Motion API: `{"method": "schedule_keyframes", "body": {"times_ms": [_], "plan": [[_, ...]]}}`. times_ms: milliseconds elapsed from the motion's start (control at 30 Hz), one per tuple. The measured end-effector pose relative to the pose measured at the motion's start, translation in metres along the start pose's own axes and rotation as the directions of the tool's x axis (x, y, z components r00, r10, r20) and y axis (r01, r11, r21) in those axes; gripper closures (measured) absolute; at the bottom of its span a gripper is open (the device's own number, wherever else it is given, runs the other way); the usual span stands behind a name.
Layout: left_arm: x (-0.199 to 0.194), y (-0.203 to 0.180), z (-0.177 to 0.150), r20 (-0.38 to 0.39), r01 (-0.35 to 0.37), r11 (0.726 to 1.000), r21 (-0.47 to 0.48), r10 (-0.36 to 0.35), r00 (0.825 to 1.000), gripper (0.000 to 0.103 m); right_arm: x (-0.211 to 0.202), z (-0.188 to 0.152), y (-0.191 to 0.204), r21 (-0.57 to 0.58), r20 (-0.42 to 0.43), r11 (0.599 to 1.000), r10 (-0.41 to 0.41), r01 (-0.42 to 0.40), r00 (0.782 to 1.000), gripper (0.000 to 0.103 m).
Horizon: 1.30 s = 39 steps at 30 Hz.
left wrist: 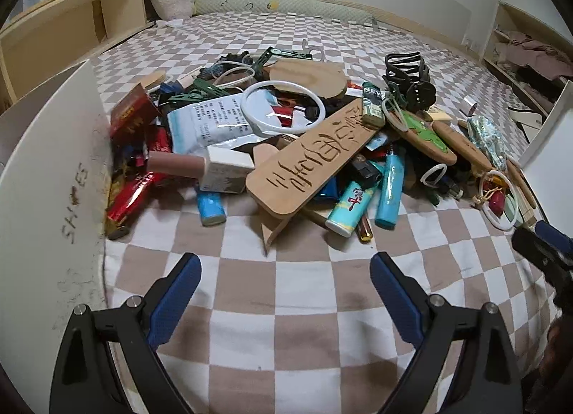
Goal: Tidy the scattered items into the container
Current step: 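Lower the right tool onto the cork coaster while the left tool approaches the wooden tag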
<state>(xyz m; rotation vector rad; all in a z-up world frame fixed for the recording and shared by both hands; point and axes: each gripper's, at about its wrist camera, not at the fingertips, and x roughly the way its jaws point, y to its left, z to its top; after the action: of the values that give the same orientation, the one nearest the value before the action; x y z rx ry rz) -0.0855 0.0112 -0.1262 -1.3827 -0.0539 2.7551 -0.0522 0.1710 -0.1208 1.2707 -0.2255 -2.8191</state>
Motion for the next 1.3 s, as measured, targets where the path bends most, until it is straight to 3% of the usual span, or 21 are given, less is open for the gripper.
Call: {"method": "schedule_keyframes", "body": {"times_ms": [200, 367, 600, 900, 1300], "plan": [[0.009, 0.001, -0.002, 0.002, 0.007, 1.000, 0.007, -0.007, 1.000, 0.008, 0.016, 0.017, -0.015, 0.082, 0.035, 0.996, 0.019, -0.022, 0.999, 0.000], [0.021, -0.002, -0.005, -0.011, 0.009, 1.000, 0.024, -0.009, 1.000, 0.008, 0.040, 0.045, -0.010, 0.016, 0.035, 1.000, -0.014, 0.014, 0.999, 0.000], [0.028, 0.002, -0.006, -0.018, 0.025, 1.000, 0.013, -0.025, 1.000, 0.008, 0.073, 0.072, -0.011, 0.030, 0.030, 0.999, -0.021, 0.020, 0.999, 0.000], [0.026, -0.003, 0.006, 0.003, 0.041, 0.999, 0.024, -0.041, 0.999, 0.008, 0.102, 0.077, -0.014, 0.029, -0.014, 1.000, 0.012, -0.011, 1.000, 0.000], [0.030, -0.016, 0.038, 0.052, 0.035, 0.996, 0.087, -0.040, 0.998, 0.008, 0.097, 0.073, -0.022, 0.064, -0.007, 0.996, 0.069, -0.069, 0.998, 0.003]]}}
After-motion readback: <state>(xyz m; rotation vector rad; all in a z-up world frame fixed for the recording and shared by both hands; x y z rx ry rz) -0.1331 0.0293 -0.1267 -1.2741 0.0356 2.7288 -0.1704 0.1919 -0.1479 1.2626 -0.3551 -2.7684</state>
